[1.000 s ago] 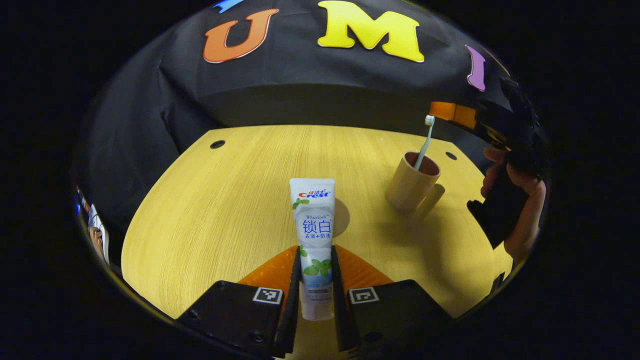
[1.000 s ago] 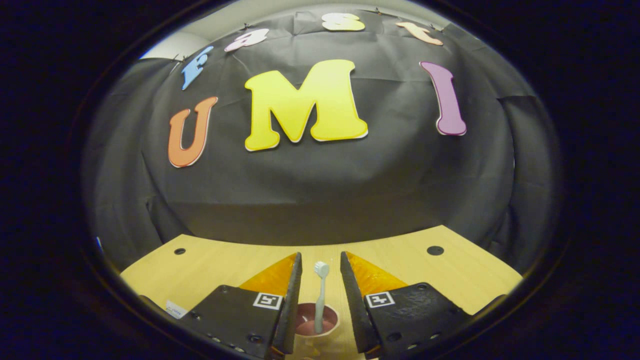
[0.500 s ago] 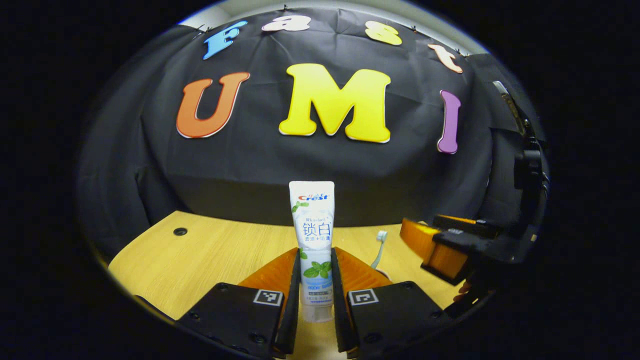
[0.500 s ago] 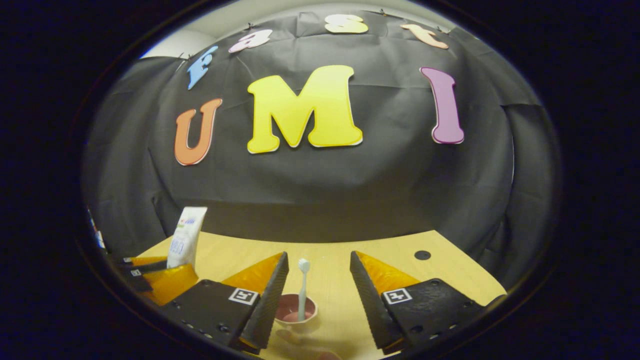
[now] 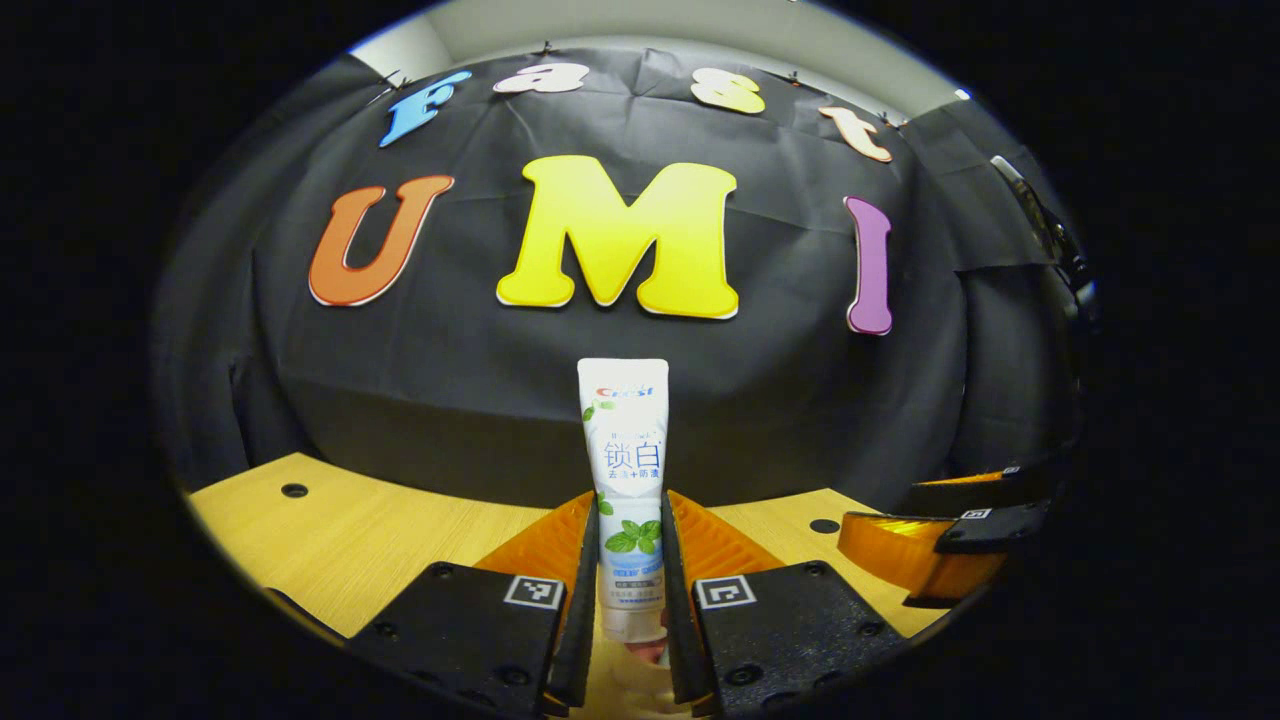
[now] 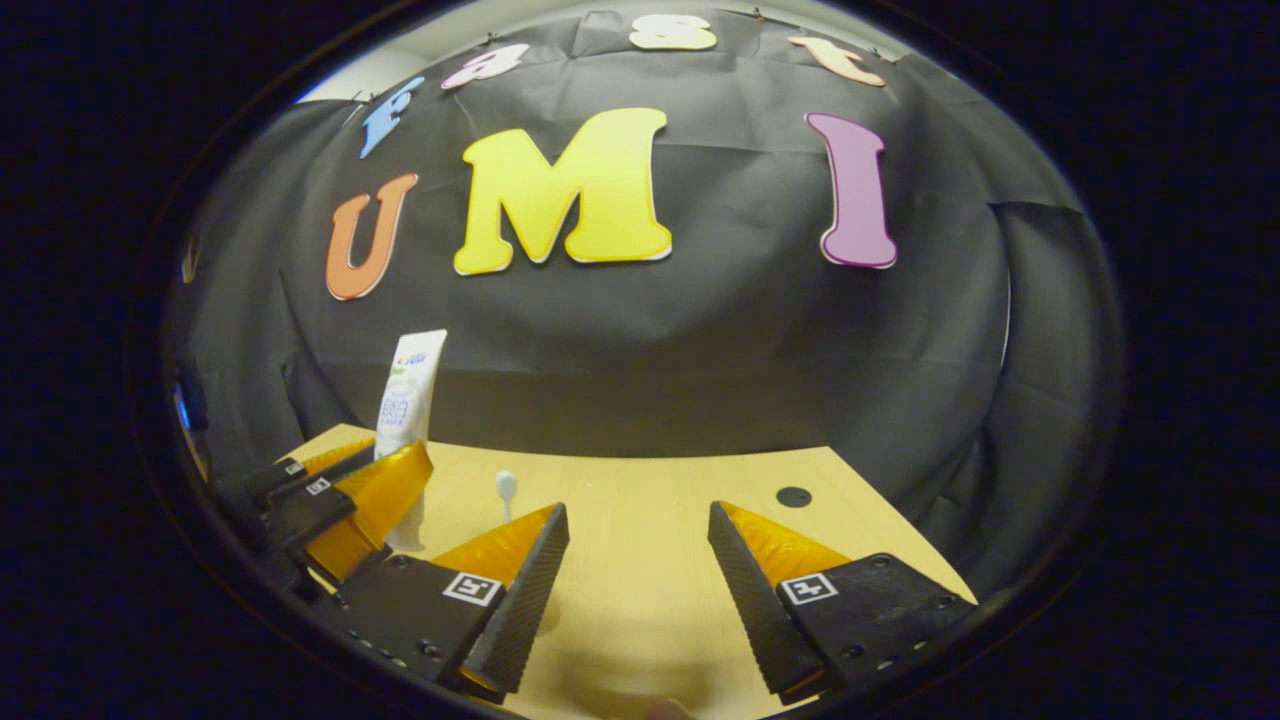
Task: Put the toothbrush and toothpaste on the desktop into the cup, then pick up the cup and place it on the coaster on the desktop.
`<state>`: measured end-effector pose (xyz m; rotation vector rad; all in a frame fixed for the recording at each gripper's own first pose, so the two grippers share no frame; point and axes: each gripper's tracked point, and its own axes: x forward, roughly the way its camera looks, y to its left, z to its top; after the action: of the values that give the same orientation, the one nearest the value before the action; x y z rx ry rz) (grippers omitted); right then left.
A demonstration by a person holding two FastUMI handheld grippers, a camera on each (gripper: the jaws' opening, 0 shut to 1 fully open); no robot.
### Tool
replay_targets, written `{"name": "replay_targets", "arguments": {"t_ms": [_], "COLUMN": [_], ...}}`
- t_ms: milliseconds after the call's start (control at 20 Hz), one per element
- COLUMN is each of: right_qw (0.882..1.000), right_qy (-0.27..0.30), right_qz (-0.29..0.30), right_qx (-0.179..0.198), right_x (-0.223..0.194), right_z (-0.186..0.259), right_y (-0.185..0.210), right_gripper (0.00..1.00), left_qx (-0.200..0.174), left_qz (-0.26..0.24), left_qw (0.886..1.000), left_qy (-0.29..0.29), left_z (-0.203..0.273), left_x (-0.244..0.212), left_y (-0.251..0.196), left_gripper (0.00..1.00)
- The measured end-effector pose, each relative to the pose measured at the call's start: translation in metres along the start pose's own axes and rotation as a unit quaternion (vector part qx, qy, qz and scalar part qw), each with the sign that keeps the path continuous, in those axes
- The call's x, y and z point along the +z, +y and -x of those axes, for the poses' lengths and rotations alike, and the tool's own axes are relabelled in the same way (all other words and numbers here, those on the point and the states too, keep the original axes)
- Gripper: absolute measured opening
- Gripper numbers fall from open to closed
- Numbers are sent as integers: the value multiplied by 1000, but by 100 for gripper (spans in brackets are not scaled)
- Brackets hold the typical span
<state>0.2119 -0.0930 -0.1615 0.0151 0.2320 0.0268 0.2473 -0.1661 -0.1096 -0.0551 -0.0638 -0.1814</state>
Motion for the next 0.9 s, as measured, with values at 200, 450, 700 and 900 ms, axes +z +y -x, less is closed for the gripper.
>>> {"name": "replay_targets", "arguments": {"t_ms": [200, 450, 700, 900], "right_qw": [1000, 999, 998, 998], "right_qy": [14, 18, 19, 21], "right_qz": [-3, -19, -35, -37], "right_qx": [-20, -34, -40, -39], "right_x": [-12, -16, -17, -17], "right_z": [-4, -5, -8, -5], "right_y": [-24, -32, -30, -23], "right_gripper": [86, 86, 86, 86], "left_qx": [-13, -17, -26, -36], "left_qz": [-4, -16, -4, -8], "left_qw": [1000, 999, 999, 998], "left_qy": [12, 24, 40, 52], "left_z": [-11, -12, -3, 5], "left_x": [-28, -45, -56, -56], "left_y": [-9, -15, -19, -20], "left_gripper": [34, 34, 44, 59]}}
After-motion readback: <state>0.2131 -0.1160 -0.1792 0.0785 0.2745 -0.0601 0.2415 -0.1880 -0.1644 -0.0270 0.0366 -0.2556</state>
